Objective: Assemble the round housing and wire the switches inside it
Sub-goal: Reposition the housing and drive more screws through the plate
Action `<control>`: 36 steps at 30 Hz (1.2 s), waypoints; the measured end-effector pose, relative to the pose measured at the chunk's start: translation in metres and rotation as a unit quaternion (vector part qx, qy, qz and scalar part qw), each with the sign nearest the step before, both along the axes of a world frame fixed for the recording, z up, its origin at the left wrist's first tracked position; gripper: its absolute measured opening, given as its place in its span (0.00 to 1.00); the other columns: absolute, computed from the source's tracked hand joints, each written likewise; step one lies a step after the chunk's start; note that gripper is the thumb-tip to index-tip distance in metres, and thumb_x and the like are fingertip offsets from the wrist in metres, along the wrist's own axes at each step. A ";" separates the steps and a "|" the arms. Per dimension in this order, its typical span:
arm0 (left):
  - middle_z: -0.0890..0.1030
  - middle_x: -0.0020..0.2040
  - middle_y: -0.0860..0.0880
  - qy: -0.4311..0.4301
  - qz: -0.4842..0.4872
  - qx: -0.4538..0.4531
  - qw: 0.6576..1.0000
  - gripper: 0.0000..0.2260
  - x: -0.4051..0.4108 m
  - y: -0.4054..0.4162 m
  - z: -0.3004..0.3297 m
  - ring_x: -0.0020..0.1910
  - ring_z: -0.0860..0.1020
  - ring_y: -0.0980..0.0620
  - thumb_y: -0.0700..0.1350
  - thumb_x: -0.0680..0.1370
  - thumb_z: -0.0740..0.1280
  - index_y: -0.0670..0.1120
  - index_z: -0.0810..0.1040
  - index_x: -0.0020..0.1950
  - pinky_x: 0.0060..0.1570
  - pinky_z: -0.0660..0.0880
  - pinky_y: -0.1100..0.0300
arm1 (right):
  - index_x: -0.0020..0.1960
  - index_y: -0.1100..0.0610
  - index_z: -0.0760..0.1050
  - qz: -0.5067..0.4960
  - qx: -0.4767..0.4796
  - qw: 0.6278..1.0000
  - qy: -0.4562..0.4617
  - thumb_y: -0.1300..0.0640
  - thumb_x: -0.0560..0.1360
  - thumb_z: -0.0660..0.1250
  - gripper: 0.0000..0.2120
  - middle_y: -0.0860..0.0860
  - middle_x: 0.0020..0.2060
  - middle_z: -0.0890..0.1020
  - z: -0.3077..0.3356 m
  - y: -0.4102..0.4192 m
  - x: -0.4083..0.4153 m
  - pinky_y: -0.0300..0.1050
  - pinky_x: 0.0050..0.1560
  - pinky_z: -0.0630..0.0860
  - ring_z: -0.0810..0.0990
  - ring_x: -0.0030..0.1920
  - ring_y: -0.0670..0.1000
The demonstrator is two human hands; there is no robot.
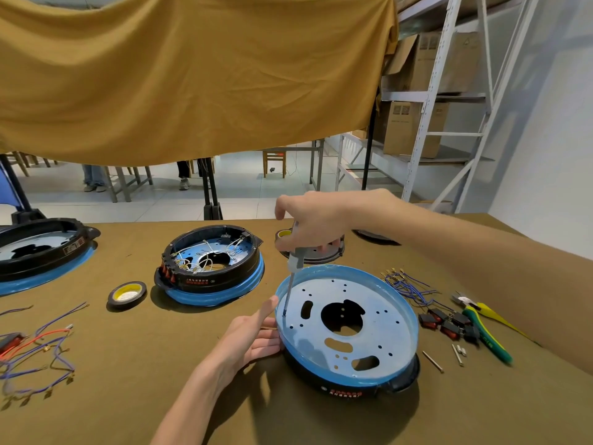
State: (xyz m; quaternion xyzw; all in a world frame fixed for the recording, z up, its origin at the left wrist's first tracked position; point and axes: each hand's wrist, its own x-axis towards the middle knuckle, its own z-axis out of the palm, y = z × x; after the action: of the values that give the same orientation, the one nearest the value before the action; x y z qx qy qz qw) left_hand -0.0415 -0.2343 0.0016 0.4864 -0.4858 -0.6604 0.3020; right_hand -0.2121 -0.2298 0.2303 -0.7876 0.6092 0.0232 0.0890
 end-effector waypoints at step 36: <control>0.88 0.49 0.42 -0.005 -0.014 -0.009 1.000 0.37 0.002 -0.002 -0.004 0.50 0.87 0.45 0.70 0.66 0.73 0.41 0.78 0.60 0.53 0.84 0.51 | 0.64 0.54 0.67 0.024 0.042 0.998 -0.046 0.51 0.77 0.73 0.21 0.52 0.37 0.82 0.003 0.006 -0.001 0.39 0.28 0.78 0.82 0.26 0.44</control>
State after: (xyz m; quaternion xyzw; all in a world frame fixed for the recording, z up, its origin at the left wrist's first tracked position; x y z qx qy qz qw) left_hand -0.0397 -0.2366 -0.0027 0.4802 -0.4997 -0.6580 0.2946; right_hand -0.2129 -0.2235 0.2338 -0.7979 0.5837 0.0148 0.1496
